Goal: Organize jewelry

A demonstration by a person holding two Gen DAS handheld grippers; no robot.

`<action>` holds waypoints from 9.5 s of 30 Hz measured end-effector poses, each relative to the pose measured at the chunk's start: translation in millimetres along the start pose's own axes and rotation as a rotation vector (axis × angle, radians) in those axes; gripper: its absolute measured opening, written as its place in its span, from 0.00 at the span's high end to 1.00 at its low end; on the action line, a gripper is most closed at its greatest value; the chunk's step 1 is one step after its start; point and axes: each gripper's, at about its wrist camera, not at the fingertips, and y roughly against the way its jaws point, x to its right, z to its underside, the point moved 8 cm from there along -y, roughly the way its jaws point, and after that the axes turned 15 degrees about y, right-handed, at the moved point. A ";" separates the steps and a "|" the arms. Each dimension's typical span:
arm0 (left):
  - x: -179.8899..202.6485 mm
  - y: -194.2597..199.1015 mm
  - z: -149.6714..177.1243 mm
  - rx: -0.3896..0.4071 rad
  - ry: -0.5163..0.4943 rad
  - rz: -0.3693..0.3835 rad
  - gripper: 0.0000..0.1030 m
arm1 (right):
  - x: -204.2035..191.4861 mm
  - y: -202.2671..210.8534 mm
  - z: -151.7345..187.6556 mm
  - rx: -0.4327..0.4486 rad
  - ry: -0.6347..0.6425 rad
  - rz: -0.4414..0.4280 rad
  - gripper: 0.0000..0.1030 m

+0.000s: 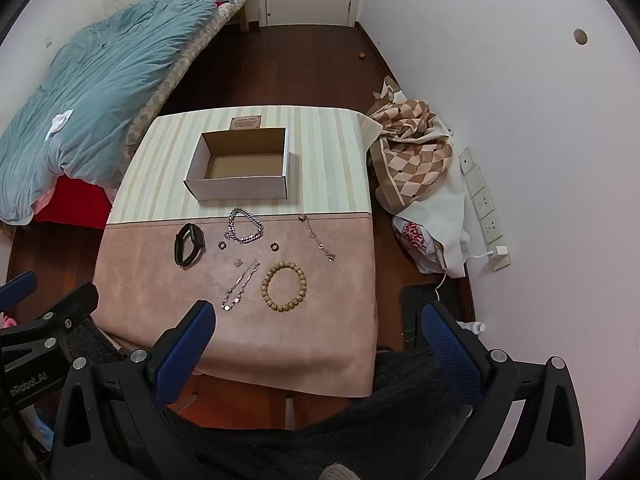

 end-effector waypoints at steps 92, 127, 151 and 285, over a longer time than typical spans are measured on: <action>11.9 20.3 -9.2 0.042 -0.005 0.030 0.00 | 10.4 25.9 -5.8 0.047 -0.005 0.016 0.00; -34.9 -205.3 -34.2 -0.151 0.044 -0.162 0.01 | -8.9 -270.5 20.3 -0.361 -0.144 -0.067 0.41; -57.6 -273.3 -54.6 -0.285 0.099 -0.036 0.09 | -43.7 -265.5 -31.5 -0.198 -0.099 -0.175 0.91; 21.5 -243.8 31.0 -0.163 -0.109 0.092 0.01 | 17.8 -222.0 33.3 -0.102 -0.181 -0.124 0.09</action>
